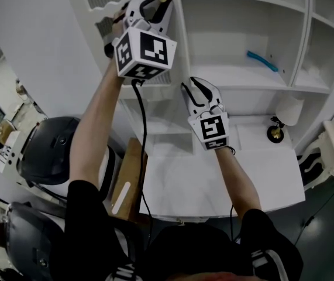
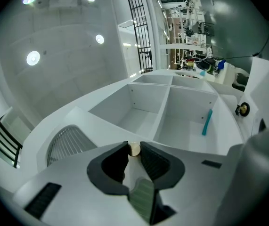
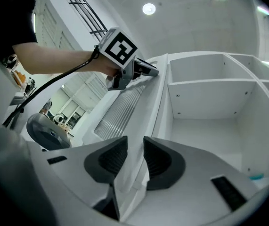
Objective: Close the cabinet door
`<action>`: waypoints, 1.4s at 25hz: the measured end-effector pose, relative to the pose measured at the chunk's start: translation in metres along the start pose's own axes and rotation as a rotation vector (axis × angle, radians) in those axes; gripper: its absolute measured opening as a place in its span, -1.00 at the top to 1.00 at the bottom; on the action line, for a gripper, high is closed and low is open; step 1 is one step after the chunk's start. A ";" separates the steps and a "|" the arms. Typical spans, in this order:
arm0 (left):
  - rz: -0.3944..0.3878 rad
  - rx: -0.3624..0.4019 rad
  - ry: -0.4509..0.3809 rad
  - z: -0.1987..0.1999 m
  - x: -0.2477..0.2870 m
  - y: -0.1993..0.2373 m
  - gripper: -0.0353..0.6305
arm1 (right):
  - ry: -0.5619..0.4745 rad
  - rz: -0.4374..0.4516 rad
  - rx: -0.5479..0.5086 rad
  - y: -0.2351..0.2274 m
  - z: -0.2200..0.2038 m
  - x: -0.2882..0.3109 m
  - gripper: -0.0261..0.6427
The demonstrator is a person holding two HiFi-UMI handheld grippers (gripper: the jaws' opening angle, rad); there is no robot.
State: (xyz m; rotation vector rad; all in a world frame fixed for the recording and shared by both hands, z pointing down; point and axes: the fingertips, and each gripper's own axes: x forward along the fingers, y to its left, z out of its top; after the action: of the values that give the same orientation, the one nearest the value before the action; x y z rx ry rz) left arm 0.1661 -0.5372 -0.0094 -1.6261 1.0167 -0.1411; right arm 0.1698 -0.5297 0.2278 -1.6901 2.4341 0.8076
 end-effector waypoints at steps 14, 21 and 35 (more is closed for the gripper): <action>0.039 -0.034 -0.013 -0.009 0.014 -0.001 0.63 | 0.038 -0.004 -0.067 -0.002 -0.009 0.021 0.84; 0.053 -0.064 -0.024 -0.012 0.020 -0.002 0.63 | 0.042 -0.023 -0.061 -0.007 -0.013 0.026 0.86; 0.041 -0.084 0.000 -0.020 0.027 -0.004 0.63 | 0.037 -0.016 -0.105 -0.010 -0.020 0.033 0.87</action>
State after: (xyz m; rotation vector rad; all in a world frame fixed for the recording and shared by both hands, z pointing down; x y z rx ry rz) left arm 0.1730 -0.5700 -0.0101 -1.6795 1.0672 -0.0718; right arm 0.1700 -0.5696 0.2302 -1.7724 2.4393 0.9255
